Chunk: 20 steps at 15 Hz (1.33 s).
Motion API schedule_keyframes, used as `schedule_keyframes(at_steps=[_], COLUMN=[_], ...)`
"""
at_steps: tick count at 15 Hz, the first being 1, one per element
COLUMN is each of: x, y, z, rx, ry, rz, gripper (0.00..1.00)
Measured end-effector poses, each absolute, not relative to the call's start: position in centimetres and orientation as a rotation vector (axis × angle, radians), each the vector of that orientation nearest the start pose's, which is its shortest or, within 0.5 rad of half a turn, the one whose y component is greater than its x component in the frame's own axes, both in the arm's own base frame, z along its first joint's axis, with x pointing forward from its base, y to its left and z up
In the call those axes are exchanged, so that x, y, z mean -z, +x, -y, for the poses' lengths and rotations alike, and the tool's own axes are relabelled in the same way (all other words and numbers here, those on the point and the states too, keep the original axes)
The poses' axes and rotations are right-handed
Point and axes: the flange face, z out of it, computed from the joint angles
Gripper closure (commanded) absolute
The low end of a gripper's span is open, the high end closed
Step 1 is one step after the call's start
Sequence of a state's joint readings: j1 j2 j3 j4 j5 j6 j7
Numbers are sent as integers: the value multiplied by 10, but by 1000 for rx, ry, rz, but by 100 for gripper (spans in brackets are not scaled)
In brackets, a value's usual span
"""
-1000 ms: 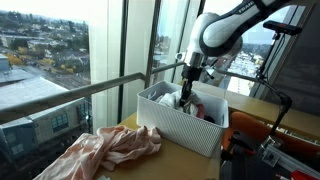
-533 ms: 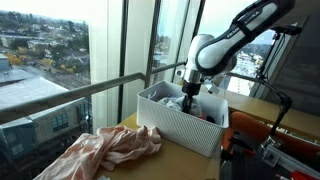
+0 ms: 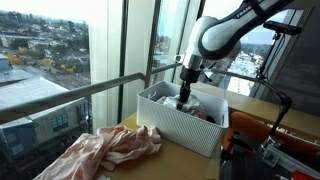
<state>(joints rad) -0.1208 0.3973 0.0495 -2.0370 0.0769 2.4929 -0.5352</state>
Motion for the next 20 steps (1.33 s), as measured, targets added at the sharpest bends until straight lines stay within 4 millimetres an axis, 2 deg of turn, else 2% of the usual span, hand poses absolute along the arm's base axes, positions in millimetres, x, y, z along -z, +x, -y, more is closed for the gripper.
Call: schedule_keyframes(at_steps=[3, 5, 7, 8, 11, 14, 17, 20], x=[-309, -337, -349, -347, -324, -290, -247, -209], y=[605, 600, 590, 584, 560, 534, 514, 505], z=[13, -19, -60, -83, -149, -200, -225, -227], rx=[249, 312, 332, 321, 242, 130, 4, -101], ry=[-3020, -2999, -2961, -2939, -2873, -2818, -2779, -2762], rz=[699, 779, 869, 912, 1026, 1110, 1156, 1158], gripper=[0, 0, 0, 0, 0, 0, 0, 0])
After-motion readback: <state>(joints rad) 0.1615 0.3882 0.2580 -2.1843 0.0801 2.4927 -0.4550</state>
